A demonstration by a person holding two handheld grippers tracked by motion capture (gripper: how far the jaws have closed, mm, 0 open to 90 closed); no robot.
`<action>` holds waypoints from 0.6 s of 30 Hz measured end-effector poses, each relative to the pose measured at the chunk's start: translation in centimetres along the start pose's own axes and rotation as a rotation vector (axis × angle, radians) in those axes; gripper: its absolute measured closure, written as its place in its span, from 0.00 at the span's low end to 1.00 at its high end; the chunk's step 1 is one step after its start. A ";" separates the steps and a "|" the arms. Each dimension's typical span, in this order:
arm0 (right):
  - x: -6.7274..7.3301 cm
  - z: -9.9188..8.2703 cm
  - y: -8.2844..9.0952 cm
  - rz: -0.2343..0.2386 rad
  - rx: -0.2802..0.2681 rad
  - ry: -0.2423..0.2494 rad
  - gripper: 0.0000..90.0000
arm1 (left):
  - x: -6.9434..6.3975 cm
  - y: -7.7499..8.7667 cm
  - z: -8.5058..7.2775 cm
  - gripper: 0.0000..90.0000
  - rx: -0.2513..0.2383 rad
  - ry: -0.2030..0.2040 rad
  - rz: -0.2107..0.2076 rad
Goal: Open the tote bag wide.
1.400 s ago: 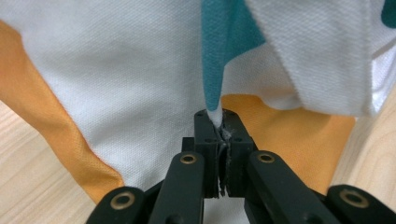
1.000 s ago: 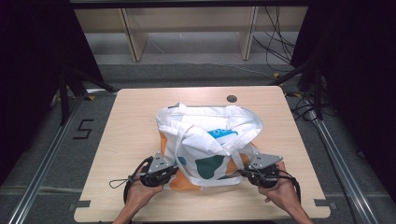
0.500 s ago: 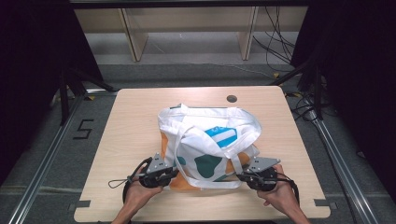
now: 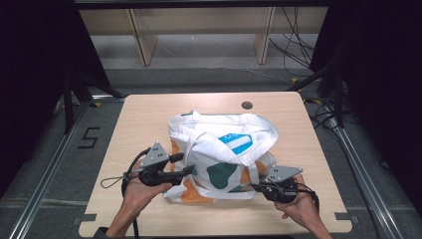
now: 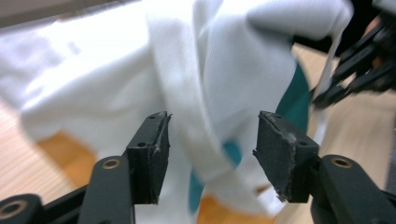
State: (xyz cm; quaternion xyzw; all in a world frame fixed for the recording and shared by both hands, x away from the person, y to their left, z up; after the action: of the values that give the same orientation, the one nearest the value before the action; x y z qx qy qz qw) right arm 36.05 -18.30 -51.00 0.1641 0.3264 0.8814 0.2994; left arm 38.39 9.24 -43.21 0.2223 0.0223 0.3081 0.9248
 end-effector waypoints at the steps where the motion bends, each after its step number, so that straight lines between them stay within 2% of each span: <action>1: -0.1 0.0 0.1 -0.006 0.004 -0.005 0.95 | 0.0 -0.3 0.4 0.48 -0.003 -0.006 -0.007; 2: -0.2 0.0 0.1 -0.004 0.006 -0.008 0.95 | -0.2 -0.6 0.5 0.48 -0.008 0.016 -0.017; 3: -0.1 -0.1 0.1 -0.003 0.009 -0.021 0.95 | -0.3 -0.8 0.6 0.51 -0.001 0.006 -0.019; 6: -0.1 -0.1 -0.2 -0.002 0.004 -0.012 0.95 | -0.4 -1.2 0.5 0.74 0.010 -0.037 0.001; 7: -0.1 -0.1 -0.2 -0.001 0.004 -0.008 0.95 | -0.3 -1.3 0.4 0.78 0.015 -0.062 0.011; 8: -0.1 -0.1 -0.2 -0.001 0.005 -0.006 0.95 | -0.3 -1.2 0.3 0.88 0.023 -0.078 0.030; 11: -0.2 -0.2 -0.2 -0.004 0.010 -0.016 0.95 | -0.4 -0.9 -0.2 0.91 0.015 -0.076 0.020; 14: -0.2 -0.1 -0.2 -0.005 0.004 -0.006 0.95 | -0.6 -0.8 -0.7 0.94 -0.003 -0.059 0.014; 16: 0.0 0.0 -0.2 -0.001 0.005 -0.010 0.95 | -0.6 -0.7 -0.9 0.94 0.011 -0.099 0.019; 17: 0.0 0.0 -0.3 -0.003 0.003 -0.005 0.95 | -0.7 -0.6 -1.1 0.95 0.018 -0.088 0.025; 18: 0.0 0.1 -0.3 -0.003 0.002 -0.005 0.95 | -0.7 -0.6 -1.2 0.95 0.028 -0.102 0.026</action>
State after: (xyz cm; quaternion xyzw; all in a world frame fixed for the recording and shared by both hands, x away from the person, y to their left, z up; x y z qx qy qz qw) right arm 36.24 -18.08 -51.17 0.1660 0.3267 0.8803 0.3013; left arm 37.95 8.90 -44.58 0.2510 -0.0233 0.3082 0.9173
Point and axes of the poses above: each handheld gripper's, and its own axes: y roughly backward along the jaws, z roughly out of its top, x roughly to its left, the point moved 7 cm from there along -y, roughly forward along the jaws, and after that the axes turned 10 degrees about -y, right-handed, at the moved point
